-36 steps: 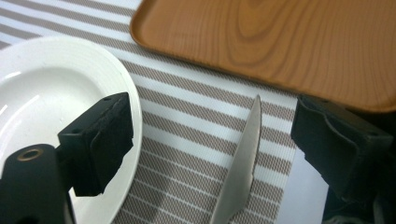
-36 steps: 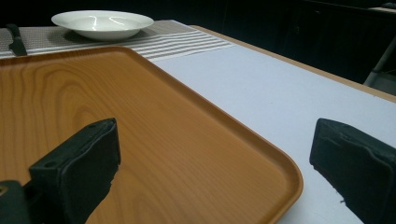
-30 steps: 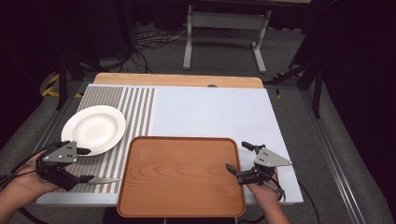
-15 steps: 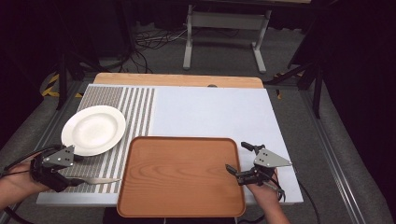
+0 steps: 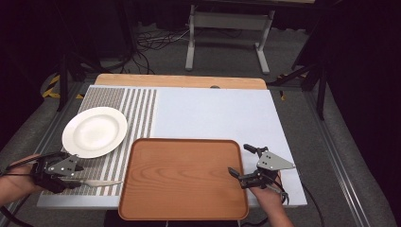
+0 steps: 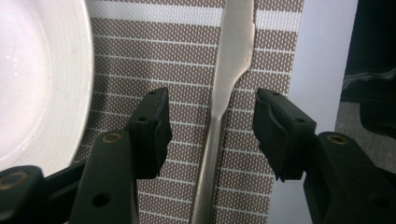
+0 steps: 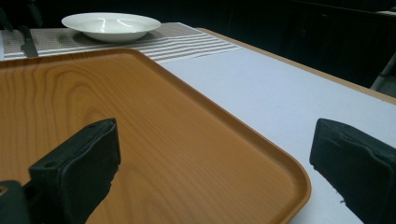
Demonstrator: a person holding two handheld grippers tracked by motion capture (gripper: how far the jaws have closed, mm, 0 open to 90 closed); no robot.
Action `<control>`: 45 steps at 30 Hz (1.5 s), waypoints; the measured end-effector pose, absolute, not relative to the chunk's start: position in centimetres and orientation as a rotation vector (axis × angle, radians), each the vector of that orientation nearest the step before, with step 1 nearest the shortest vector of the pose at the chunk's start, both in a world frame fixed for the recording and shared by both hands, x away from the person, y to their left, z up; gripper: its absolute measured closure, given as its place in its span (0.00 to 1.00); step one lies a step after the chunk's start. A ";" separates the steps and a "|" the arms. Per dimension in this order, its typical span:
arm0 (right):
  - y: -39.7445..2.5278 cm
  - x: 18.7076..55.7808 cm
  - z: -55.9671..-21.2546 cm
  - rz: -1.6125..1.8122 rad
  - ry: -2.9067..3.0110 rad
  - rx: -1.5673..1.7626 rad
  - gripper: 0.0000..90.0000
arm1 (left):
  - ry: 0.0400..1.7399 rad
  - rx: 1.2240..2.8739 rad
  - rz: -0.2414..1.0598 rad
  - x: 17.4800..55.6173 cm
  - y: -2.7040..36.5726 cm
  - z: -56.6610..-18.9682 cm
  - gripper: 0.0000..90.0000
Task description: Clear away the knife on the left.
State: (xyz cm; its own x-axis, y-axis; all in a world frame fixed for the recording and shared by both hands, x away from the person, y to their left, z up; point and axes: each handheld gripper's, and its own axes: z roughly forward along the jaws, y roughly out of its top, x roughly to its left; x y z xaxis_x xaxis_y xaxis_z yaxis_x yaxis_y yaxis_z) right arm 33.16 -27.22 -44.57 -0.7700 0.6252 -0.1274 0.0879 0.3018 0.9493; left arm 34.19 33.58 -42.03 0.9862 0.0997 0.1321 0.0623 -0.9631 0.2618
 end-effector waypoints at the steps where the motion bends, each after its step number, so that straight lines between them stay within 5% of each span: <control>1: -27.2 33.2 -44.6 1.482 2.094 0.633 0.03 | 0.115 2.880 0.209 34.2 33.6 -42.1 0.54; 22: -26.9 33.1 -44.6 1.505 2.109 0.609 0.03 | -0.017 3.090 0.054 35.7 32.2 -43.1 0.87; 45: -27.1 32.9 -44.4 1.525 2.098 0.602 0.03 | -0.020 3.082 0.140 35.3 32.0 -42.2 0.89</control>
State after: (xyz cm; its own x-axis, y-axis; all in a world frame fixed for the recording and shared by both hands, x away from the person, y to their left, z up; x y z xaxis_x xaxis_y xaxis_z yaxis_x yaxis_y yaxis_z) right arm 32.94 -27.06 -44.37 -0.7909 0.6004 -0.1188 0.0724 0.2845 0.9560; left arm 35.27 32.00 -42.25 0.9958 -0.0105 0.0908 -0.0156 -0.9984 0.0552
